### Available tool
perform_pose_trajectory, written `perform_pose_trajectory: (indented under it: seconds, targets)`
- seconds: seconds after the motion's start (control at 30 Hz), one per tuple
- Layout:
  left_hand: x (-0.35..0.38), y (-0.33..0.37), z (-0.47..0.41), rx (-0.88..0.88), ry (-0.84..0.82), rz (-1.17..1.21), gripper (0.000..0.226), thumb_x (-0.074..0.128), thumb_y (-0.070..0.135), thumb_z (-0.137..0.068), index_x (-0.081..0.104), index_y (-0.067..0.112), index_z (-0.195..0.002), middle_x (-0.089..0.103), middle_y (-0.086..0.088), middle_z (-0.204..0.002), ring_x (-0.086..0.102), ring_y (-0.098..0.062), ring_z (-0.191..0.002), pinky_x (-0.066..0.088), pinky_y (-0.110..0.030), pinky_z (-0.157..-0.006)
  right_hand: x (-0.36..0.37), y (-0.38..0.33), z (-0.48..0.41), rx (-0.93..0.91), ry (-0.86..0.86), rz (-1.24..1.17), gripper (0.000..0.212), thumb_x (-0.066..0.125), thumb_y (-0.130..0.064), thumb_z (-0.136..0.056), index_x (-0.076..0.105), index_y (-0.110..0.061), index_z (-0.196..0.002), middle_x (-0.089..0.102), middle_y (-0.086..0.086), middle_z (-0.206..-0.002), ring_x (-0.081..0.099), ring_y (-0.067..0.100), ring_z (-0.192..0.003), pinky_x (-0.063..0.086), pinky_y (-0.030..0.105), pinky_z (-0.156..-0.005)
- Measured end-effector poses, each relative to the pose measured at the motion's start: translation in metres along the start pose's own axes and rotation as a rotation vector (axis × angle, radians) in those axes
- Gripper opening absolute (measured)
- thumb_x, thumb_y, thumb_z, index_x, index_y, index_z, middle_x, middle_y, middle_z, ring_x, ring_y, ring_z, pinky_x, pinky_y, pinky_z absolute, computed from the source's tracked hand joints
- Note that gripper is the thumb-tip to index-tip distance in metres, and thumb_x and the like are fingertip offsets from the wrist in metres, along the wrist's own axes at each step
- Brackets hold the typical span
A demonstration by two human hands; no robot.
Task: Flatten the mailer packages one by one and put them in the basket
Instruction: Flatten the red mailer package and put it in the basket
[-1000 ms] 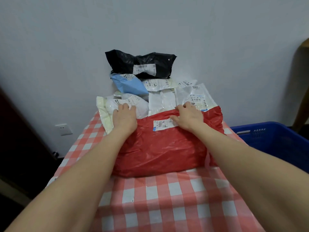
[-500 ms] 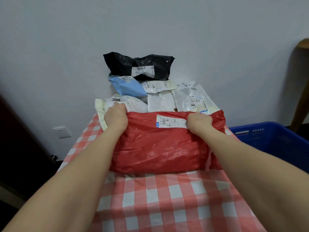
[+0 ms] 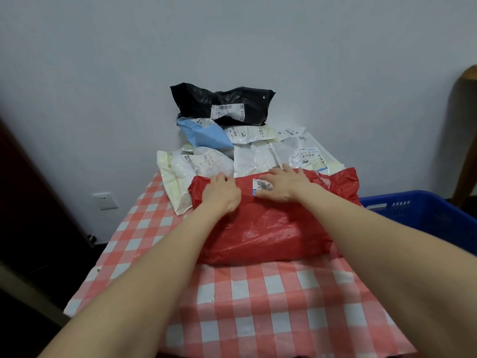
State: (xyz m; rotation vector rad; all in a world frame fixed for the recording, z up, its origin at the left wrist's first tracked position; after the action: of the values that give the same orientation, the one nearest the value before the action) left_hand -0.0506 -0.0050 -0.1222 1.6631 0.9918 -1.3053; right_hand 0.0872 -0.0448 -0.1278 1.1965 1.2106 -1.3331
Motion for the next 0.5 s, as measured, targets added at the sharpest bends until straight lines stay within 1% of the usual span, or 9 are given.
perform_pose_trajectory:
  seconds: [0.07, 0.1, 0.17, 0.27, 0.5]
  targets:
    - [0.026, -0.009, 0.004, -0.060, -0.188, 0.001, 0.057, 0.027, 0.040, -0.099, 0.020, 0.017, -0.151, 0.012, -0.014, -0.157, 0.009, -0.031, -0.145, 0.014, -0.047, -0.116, 0.020, -0.003, 0.000, 0.006, -0.100, 0.041, 0.075, 0.029, -0.079, -0.084, 0.019, -0.043, -0.150, 0.008, -0.003, -0.162, -0.007, 0.030, -0.148, -0.004, 0.063, -0.114]
    - [0.035, -0.014, 0.006, -0.080, -0.252, -0.011, 0.061, 0.024, 0.047, -0.099, 0.010, 0.022, -0.153, 0.000, -0.012, -0.160, -0.002, -0.031, -0.147, 0.006, -0.047, -0.118, 0.027, 0.000, -0.001, 0.026, -0.130, 0.065, 0.078, 0.026, -0.081, -0.082, 0.015, -0.044, -0.150, 0.003, -0.002, -0.162, -0.011, 0.031, -0.148, -0.006, 0.065, -0.112]
    - [0.047, -0.023, 0.009, -0.101, -0.325, -0.026, 0.068, 0.019, 0.060, -0.096, -0.001, 0.030, -0.153, -0.013, -0.009, -0.159, -0.012, -0.031, -0.146, -0.003, -0.047, -0.117, 0.037, 0.005, -0.001, 0.063, -0.165, 0.096, 0.083, 0.024, -0.085, -0.079, 0.007, -0.046, -0.151, -0.003, -0.001, -0.162, -0.015, 0.033, -0.147, -0.009, 0.066, -0.111]
    - [0.060, -0.028, 0.010, -0.100, -0.355, -0.051, 0.073, 0.016, 0.068, -0.092, -0.007, 0.034, -0.151, -0.018, -0.010, -0.158, -0.015, -0.032, -0.146, -0.006, -0.047, -0.118, 0.047, 0.006, -0.002, 0.089, -0.193, 0.111, 0.087, 0.021, -0.088, -0.076, 0.002, -0.046, -0.151, -0.007, 0.000, -0.162, -0.016, 0.034, -0.146, -0.011, 0.068, -0.109]
    - [0.078, -0.031, 0.011, -0.095, -0.381, -0.064, 0.071, 0.012, 0.071, -0.090, -0.009, 0.039, -0.150, -0.018, -0.009, -0.158, -0.015, -0.032, -0.146, -0.006, -0.048, -0.117, 0.060, 0.007, -0.009, 0.094, -0.211, 0.122, 0.089, 0.019, -0.088, -0.076, -0.001, -0.045, -0.151, -0.010, 0.001, -0.162, -0.015, 0.036, -0.146, -0.010, 0.068, -0.109]
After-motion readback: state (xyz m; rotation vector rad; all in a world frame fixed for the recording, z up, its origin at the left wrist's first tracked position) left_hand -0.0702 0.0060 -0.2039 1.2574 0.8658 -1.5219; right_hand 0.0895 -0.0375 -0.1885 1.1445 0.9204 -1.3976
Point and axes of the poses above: each hand's wrist, its own z-axis away from the middle knuckle, its own x-axis out of the palm, y = z × x, the point moved 10 cm from there along -z, towards the middle knuckle
